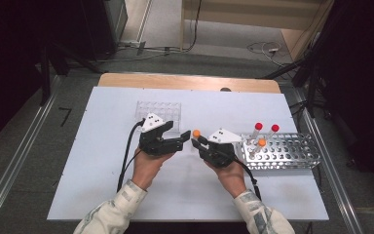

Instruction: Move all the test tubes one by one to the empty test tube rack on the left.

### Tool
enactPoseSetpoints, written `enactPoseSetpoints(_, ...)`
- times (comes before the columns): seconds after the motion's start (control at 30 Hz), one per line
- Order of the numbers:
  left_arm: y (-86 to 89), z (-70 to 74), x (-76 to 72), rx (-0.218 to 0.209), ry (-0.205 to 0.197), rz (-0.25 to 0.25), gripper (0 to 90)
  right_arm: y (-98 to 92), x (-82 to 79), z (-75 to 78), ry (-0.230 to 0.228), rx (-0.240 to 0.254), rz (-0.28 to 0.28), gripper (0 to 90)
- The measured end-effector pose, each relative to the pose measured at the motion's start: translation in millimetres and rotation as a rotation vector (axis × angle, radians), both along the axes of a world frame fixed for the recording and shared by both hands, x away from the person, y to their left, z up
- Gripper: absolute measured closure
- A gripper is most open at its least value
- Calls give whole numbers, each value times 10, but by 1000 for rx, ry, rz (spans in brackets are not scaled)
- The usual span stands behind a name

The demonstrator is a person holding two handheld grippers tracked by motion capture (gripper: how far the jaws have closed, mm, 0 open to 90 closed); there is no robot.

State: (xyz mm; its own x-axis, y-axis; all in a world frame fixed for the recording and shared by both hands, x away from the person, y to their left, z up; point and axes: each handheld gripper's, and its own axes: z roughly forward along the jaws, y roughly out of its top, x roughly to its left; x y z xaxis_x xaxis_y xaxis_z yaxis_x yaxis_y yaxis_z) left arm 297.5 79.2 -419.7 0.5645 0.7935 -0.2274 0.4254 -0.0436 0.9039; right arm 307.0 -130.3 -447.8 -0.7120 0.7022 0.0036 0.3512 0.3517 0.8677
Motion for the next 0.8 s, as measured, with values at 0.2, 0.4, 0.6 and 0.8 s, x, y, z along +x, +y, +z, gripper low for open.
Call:
enactPoseSetpoints(0.2, -30, -14, -19, 27, -13, -30, 467, 164, -2, 9, 1, -7, 30, 720)
enactPoseSetpoints(0.4, -47, -34, -22, 53, -19, -45, 579, 267, -13, 13, 1, -11, 46, 720)
enactPoseSetpoints(0.6, -54, -47, -22, 73, -20, -39, 652, 277, -8, 12, 2, -7, 45, 719)
enactPoseSetpoints(0.8, -68, -57, -23, 81, -21, -43, 692, 274, 0, 4, 1, -11, 45, 719)
